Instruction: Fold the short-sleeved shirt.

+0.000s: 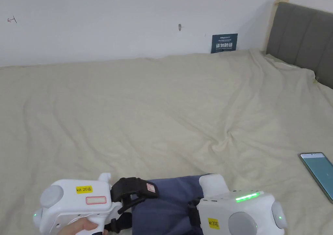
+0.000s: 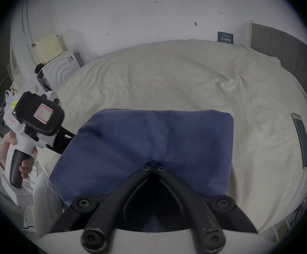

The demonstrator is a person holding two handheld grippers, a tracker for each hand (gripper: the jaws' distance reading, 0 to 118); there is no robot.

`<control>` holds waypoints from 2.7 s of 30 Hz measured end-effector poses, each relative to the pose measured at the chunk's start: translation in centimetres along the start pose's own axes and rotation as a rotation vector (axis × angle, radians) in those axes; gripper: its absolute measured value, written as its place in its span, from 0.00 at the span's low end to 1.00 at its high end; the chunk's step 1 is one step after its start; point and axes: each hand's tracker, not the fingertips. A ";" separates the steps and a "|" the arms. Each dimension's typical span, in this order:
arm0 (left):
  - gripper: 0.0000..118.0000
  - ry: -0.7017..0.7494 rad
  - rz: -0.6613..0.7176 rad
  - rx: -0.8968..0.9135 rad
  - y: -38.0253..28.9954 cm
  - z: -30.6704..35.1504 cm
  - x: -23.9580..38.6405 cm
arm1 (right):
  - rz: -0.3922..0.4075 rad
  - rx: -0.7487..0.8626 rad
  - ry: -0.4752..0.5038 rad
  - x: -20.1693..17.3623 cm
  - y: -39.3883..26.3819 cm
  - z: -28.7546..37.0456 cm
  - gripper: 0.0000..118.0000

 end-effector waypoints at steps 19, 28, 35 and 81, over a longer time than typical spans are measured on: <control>0.18 0.101 -0.184 -0.041 1.3 2.8 1.0 | -0.064 0.062 0.049 -0.8 1.9 2.9 0.00; 0.18 0.140 -0.181 0.054 1.1 13.6 -2.4 | 0.010 0.097 0.055 -6.6 5.0 1.9 0.00; 0.18 0.308 -0.154 0.160 2.4 25.2 -6.8 | 0.045 0.066 0.109 -12.6 7.0 -2.0 0.00; 0.31 0.833 -0.305 0.791 0.0 44.5 -4.1 | 0.105 0.058 0.129 -18.7 10.1 -5.0 0.00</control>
